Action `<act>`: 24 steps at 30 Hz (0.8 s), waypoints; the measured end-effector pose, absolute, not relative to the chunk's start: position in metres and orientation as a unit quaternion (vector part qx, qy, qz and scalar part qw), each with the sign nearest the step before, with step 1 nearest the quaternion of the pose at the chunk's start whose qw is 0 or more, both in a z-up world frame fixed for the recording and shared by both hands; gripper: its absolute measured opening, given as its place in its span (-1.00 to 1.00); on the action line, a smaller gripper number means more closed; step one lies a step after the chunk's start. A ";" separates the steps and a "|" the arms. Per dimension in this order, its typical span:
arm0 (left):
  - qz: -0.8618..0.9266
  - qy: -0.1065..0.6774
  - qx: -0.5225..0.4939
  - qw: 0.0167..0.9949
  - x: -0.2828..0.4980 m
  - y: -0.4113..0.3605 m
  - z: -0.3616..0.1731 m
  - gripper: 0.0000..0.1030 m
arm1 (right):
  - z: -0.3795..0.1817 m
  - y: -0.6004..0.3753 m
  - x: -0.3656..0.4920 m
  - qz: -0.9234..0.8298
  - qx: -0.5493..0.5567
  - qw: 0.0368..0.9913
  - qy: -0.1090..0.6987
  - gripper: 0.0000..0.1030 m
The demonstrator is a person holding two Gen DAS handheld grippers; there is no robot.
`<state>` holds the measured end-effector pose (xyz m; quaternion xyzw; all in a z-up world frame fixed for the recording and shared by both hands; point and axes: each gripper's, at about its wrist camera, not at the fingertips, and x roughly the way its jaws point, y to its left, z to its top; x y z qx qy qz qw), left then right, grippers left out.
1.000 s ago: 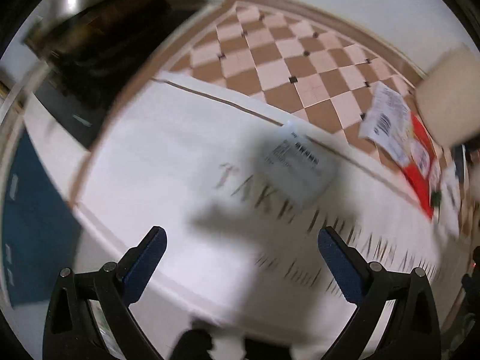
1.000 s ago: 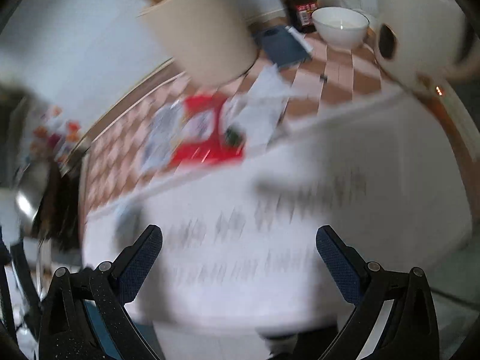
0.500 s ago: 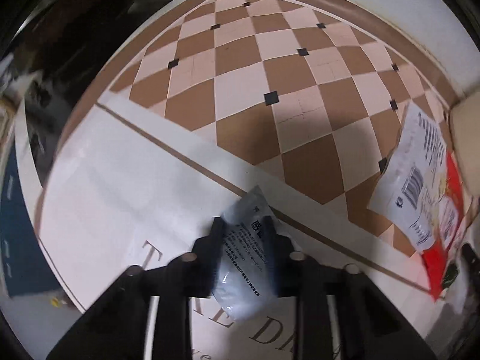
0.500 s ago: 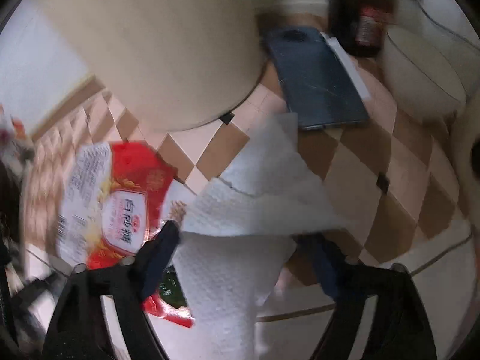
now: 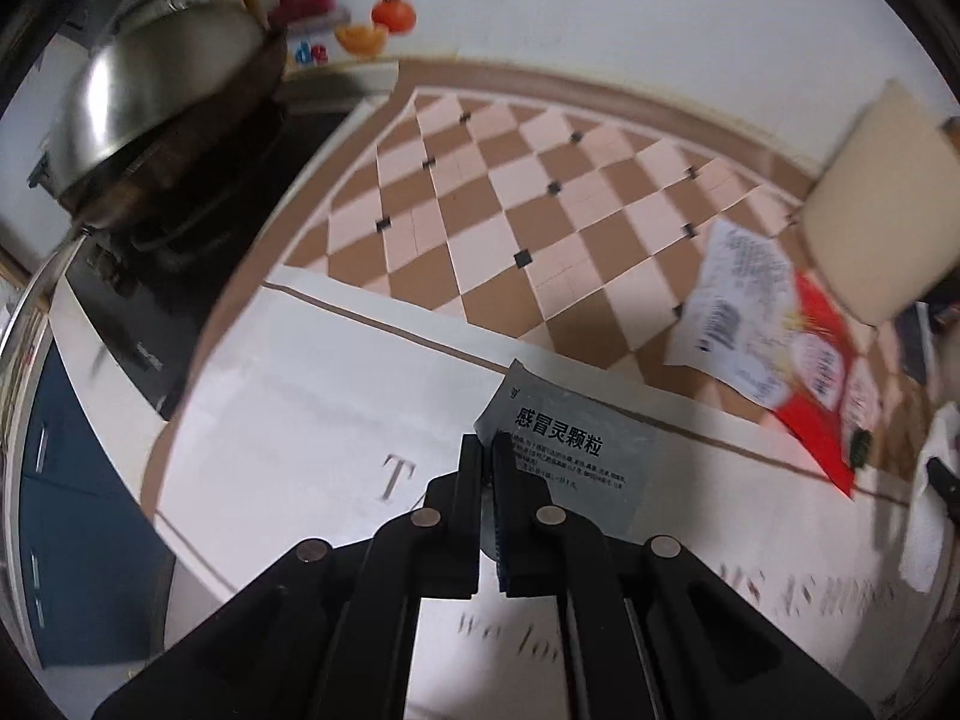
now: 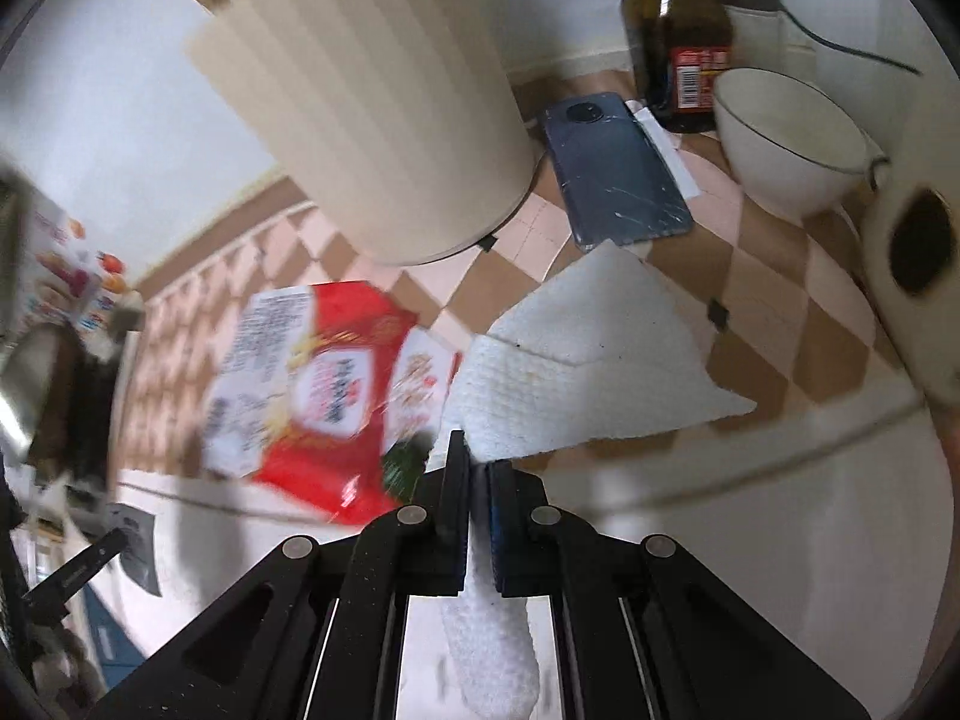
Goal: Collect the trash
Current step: 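Grasp the grey medicine sachet with the left tool while the right tool grasps the paper towel, then carry the sachet and paper towel down toward the trash bin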
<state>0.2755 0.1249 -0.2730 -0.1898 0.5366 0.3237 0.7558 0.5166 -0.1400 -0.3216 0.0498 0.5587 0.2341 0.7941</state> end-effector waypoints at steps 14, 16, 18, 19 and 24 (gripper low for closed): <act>0.218 0.517 -0.129 0.817 0.148 0.068 -0.233 -0.98 | -0.238 -0.177 0.292 0.259 0.066 0.812 0.519 -0.90; 0.210 0.520 -0.110 0.821 0.127 0.057 -0.238 -0.98 | -0.240 -0.178 0.250 0.253 0.062 0.812 0.522 -0.90; 0.200 0.530 -0.097 0.819 0.104 0.046 -0.250 -0.98 | -0.247 -0.178 0.211 0.247 0.054 0.809 0.530 -0.90; 0.196 0.537 -0.091 0.816 0.094 0.041 -0.257 -0.98 | -0.255 -0.179 0.190 0.243 0.053 0.805 0.539 -0.90; 0.170 0.589 -0.093 0.785 0.059 0.022 -0.313 -0.98 | -0.310 -0.196 0.126 0.224 0.059 0.776 0.587 -0.90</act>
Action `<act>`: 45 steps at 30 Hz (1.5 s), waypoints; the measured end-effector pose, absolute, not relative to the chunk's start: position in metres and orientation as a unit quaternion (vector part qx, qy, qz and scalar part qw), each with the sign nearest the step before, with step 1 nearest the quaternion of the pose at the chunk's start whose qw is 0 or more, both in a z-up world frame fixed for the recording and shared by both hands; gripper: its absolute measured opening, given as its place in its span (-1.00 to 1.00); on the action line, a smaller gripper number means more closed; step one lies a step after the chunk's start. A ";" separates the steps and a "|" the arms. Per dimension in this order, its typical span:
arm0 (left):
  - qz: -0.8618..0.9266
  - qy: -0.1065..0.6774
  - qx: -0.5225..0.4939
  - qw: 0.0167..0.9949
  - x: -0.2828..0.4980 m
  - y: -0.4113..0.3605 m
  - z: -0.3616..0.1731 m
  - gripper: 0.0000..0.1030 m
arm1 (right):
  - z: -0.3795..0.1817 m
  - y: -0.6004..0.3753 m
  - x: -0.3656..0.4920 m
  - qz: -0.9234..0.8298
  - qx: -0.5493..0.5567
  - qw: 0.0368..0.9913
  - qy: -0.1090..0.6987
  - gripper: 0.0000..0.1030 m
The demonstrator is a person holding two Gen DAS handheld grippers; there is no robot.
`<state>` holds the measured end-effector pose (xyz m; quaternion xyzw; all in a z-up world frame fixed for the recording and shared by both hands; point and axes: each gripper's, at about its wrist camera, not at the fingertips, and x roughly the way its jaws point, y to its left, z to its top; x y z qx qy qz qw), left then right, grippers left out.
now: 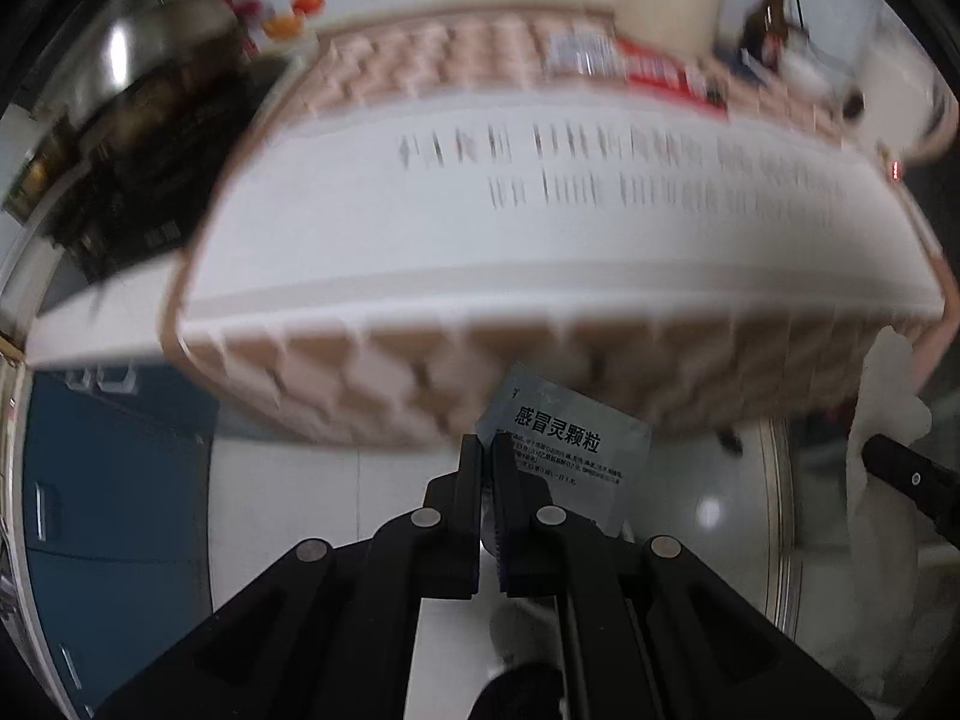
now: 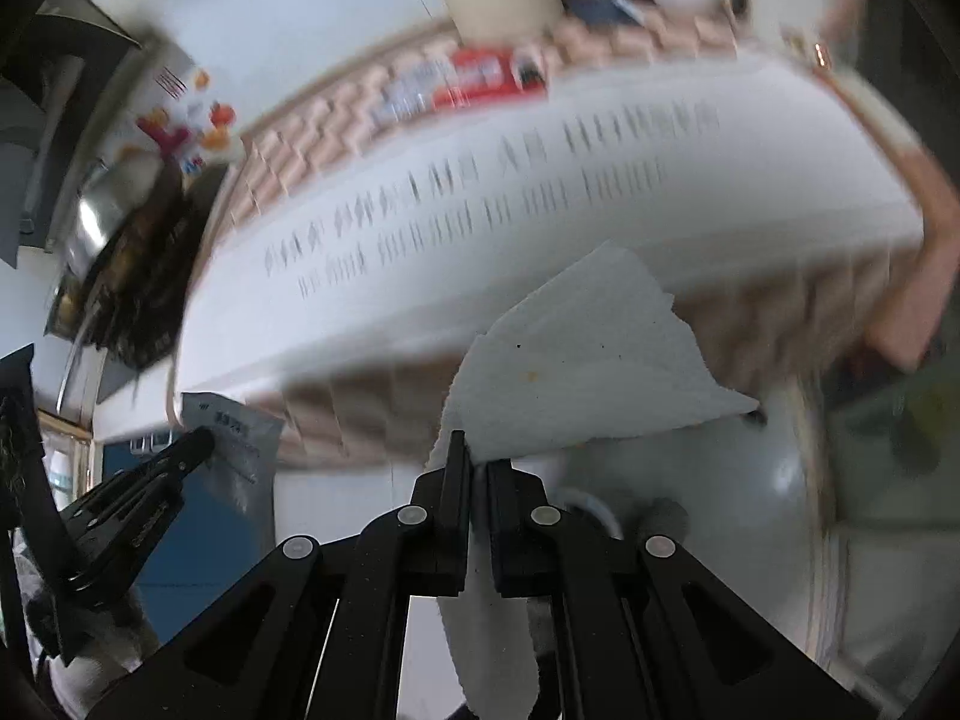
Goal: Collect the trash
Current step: 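Carry the sachet and paper towel down toward the trash bin, then open both tools over the trash bin to drop the sachet and towel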
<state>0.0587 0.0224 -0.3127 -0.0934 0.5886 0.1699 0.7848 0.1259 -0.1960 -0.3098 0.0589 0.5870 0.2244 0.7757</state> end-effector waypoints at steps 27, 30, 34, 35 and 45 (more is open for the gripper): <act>0.098 0.801 -0.219 0.548 0.012 -0.041 -0.845 -0.78 | -0.913 -0.211 0.028 0.189 0.036 0.555 0.810 -0.87; 0.104 0.802 -0.206 0.552 0.009 -0.041 -0.846 -0.42 | -0.925 -0.210 0.023 0.202 0.020 0.549 0.811 -0.66; 0.122 0.789 -0.201 0.567 0.005 -0.039 -0.839 0.63 | -0.927 -0.207 0.021 0.204 0.013 0.545 0.814 -0.02; 0.126 0.788 -0.197 0.569 0.003 -0.038 -0.837 0.63 | -0.925 -0.207 0.021 0.203 0.010 0.547 0.812 0.06; 0.140 0.761 -0.149 0.616 -0.009 -0.031 -0.791 1.00 | -0.878 -0.212 0.036 0.158 -0.062 0.599 0.783 1.00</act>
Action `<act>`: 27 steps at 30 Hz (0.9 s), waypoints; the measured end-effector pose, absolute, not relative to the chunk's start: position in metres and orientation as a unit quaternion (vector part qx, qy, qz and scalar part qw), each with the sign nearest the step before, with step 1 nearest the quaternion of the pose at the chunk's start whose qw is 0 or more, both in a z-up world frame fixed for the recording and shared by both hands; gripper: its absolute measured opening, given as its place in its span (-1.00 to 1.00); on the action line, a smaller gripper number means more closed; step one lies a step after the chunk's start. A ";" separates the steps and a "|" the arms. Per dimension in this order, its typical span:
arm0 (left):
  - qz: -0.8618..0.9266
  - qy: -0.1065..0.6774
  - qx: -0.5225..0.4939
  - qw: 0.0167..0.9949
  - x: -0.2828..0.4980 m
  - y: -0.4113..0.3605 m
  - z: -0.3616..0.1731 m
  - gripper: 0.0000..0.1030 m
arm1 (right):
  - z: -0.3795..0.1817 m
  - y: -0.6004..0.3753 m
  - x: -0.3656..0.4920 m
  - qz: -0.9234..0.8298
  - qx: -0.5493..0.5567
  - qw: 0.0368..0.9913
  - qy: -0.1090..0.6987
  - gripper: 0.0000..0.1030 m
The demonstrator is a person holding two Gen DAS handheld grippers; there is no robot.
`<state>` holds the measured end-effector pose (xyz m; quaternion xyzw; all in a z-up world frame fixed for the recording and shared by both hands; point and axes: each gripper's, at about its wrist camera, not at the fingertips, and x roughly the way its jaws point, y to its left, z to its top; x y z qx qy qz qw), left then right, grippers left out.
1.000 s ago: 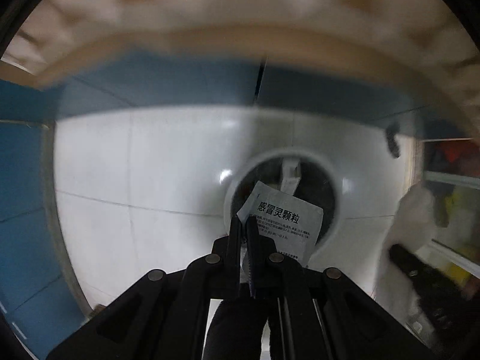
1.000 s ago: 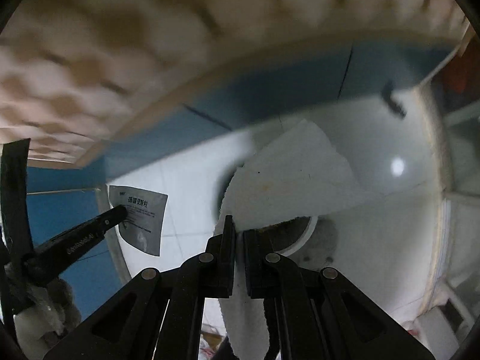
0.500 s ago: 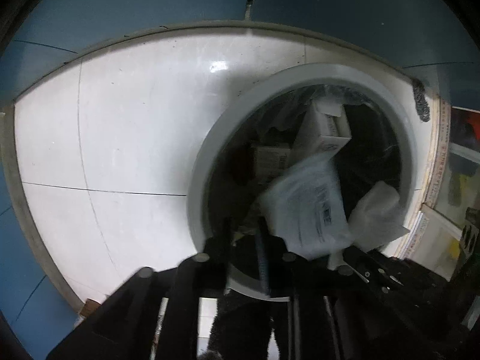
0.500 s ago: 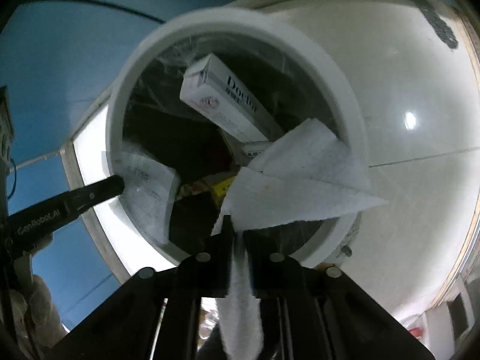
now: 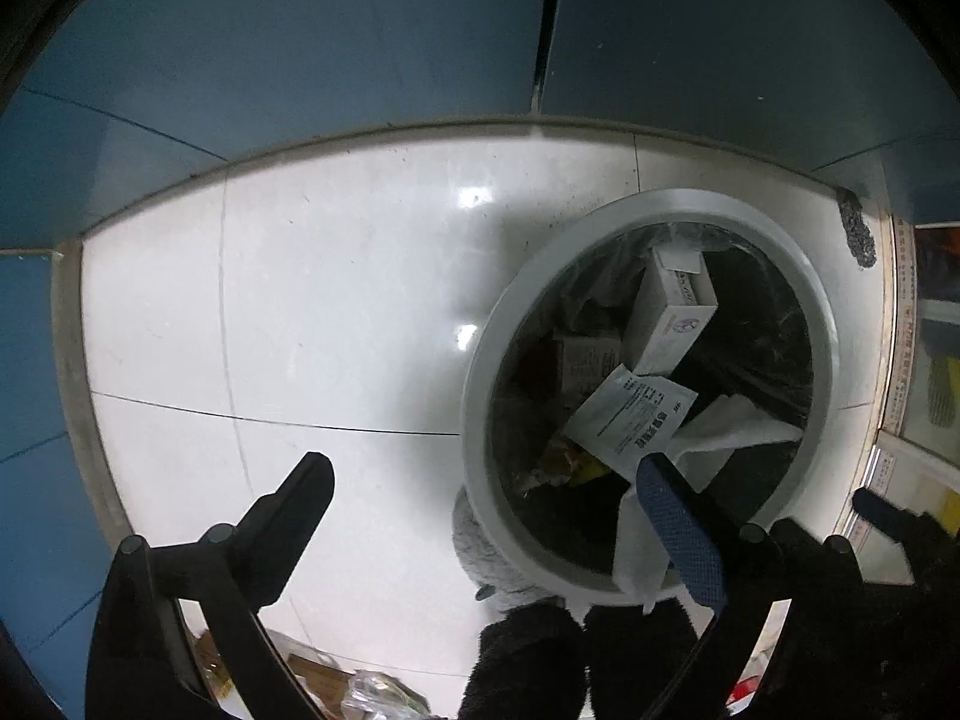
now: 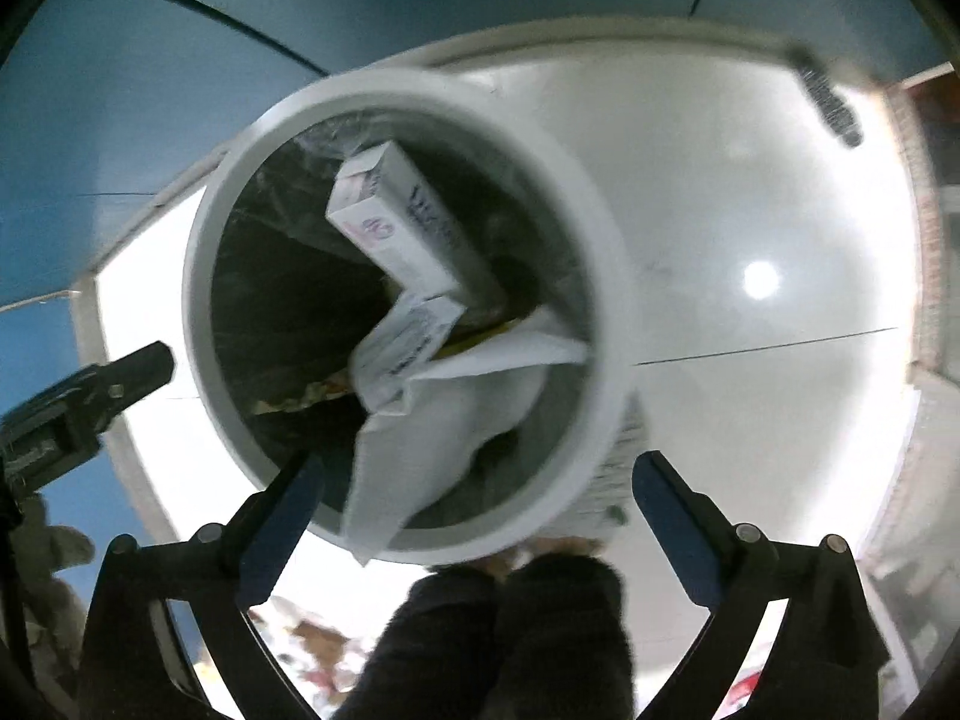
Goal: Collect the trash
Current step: 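Open both tools over the trash bin to drop the sachet and towel, then raise both tools to the counter and grasp the red-and-white snack bag with the left tool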
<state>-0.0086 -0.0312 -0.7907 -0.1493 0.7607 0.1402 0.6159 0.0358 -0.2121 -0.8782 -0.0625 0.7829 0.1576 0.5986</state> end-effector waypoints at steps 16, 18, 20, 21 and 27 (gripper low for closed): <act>0.147 0.700 -0.163 0.680 -0.024 -0.037 -0.595 1.00 | -0.686 -0.216 0.034 0.149 -0.121 0.676 0.712 1.00; 0.147 0.693 -0.168 0.686 -0.027 -0.037 -0.569 1.00 | -0.648 -0.217 0.032 0.153 -0.123 0.682 0.705 1.00; 0.148 0.686 -0.171 0.691 -0.031 -0.038 -0.539 1.00 | -0.610 -0.219 0.030 0.160 -0.123 0.687 0.698 1.00; 0.147 0.683 -0.172 0.694 -0.034 -0.038 -0.523 1.00 | -0.589 -0.221 0.029 0.162 -0.124 0.691 0.693 1.00; 0.148 0.672 -0.170 0.706 -0.050 -0.042 -0.442 1.00 | -0.478 -0.228 0.017 0.173 -0.122 0.706 0.675 1.00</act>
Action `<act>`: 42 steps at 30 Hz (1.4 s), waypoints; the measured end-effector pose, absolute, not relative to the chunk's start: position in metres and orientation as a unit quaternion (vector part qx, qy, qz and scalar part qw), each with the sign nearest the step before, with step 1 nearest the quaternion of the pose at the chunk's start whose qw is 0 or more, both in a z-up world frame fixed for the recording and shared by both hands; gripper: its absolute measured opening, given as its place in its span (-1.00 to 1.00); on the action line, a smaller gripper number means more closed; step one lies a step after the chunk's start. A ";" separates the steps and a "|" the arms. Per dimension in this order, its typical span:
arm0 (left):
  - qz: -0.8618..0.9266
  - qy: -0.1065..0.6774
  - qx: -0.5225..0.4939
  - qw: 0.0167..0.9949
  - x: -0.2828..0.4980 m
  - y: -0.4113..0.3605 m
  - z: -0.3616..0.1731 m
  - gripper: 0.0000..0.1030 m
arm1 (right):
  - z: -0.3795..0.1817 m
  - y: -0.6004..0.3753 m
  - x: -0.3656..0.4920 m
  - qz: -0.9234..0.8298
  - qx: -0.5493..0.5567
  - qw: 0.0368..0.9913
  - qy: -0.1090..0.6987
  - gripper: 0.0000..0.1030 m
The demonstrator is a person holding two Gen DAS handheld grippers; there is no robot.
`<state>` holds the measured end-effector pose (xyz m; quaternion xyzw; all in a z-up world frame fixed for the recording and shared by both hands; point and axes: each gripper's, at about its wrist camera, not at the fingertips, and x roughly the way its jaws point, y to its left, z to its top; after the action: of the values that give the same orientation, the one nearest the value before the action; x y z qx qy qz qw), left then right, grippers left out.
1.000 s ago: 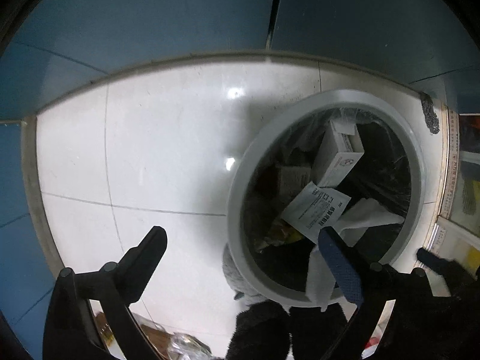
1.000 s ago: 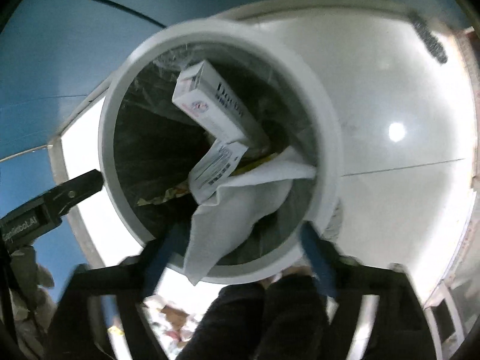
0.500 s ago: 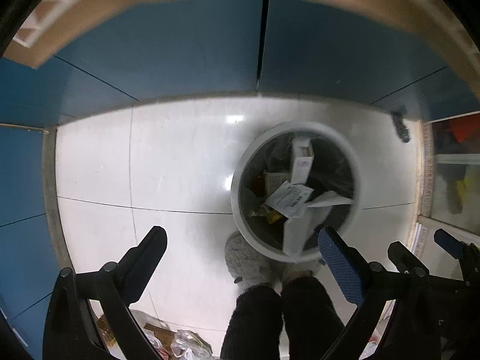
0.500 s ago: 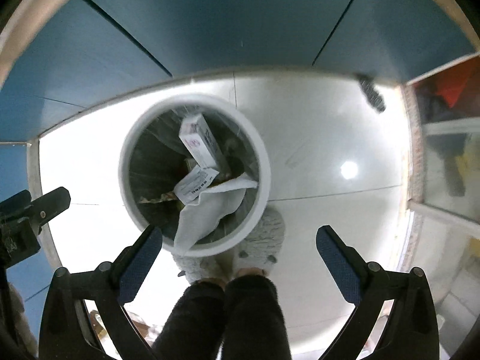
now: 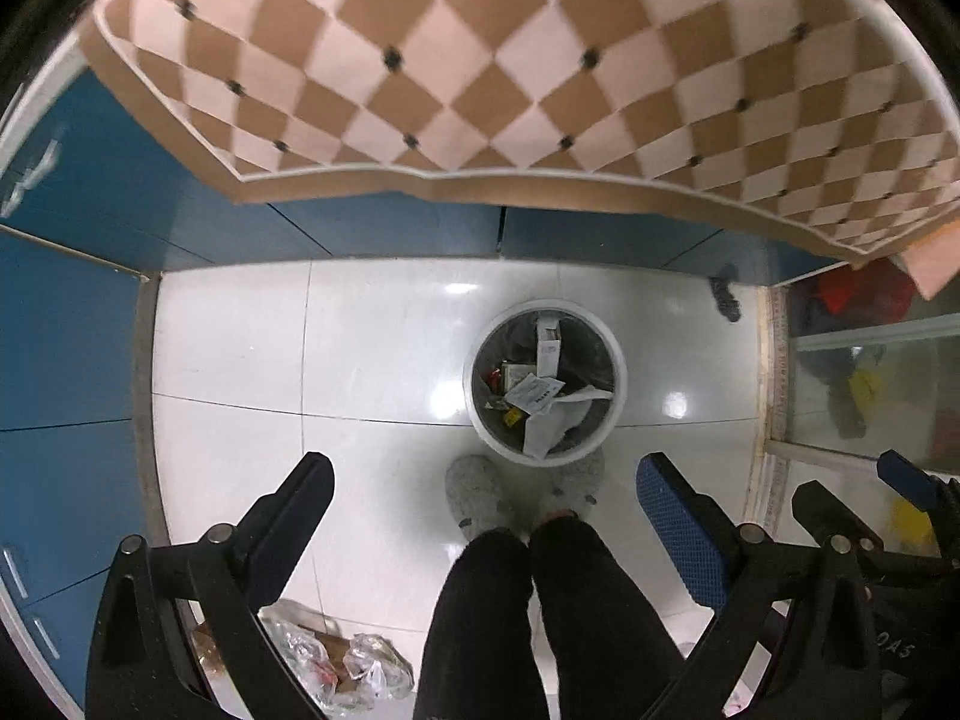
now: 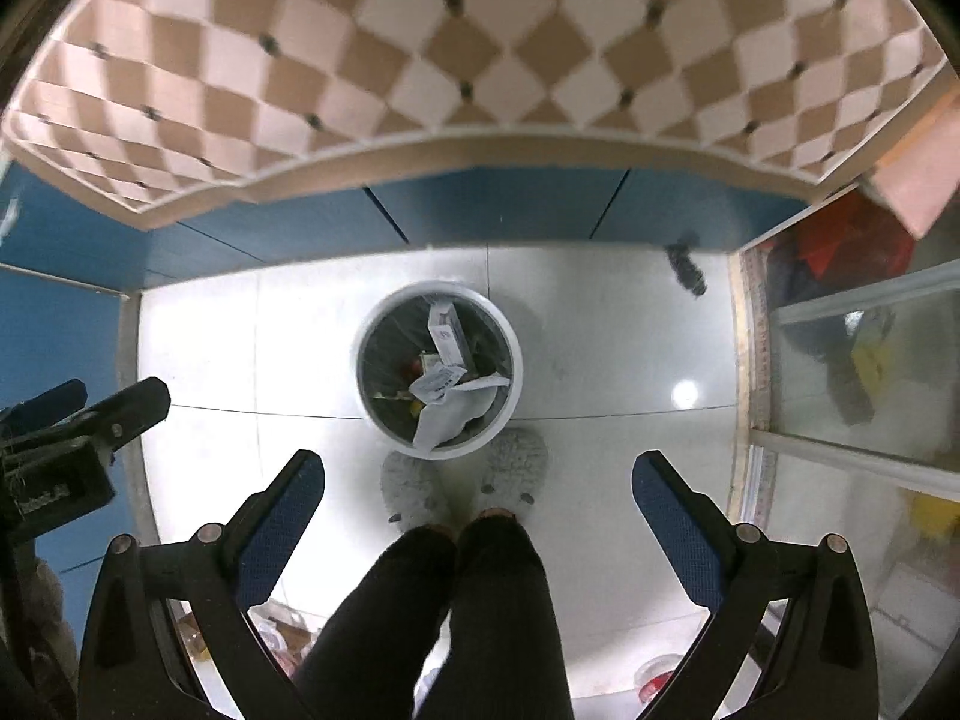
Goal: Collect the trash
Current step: 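Raise both tools to the counter and grasp the red-and-white snack bag with the left tool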
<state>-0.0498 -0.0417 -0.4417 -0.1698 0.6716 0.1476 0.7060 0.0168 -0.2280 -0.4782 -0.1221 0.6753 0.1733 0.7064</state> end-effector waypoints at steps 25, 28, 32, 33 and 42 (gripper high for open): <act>0.218 0.498 -0.129 0.829 0.072 0.044 -0.228 1.00 | -0.221 -0.202 0.097 0.213 0.042 0.782 0.584 1.00; 0.241 0.503 -0.133 0.819 0.117 0.057 -0.231 1.00 | -0.212 -0.198 0.152 0.202 0.052 0.797 0.566 1.00; 0.274 0.522 -0.155 0.793 0.182 0.084 -0.247 1.00 | -0.213 -0.182 0.245 0.211 0.068 0.809 0.545 0.69; 0.278 0.530 -0.163 0.784 0.197 0.088 -0.254 1.00 | -0.218 -0.173 0.274 0.215 0.065 0.809 0.543 0.51; 0.271 0.575 -0.322 0.701 0.339 0.115 -0.333 0.98 | -0.321 -0.092 0.488 0.246 0.022 0.762 0.599 -0.24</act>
<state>0.3392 0.1148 -0.3335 -0.3219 0.5754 0.2707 0.7015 0.4878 -0.0921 -0.3209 0.0218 0.5985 0.2456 0.7622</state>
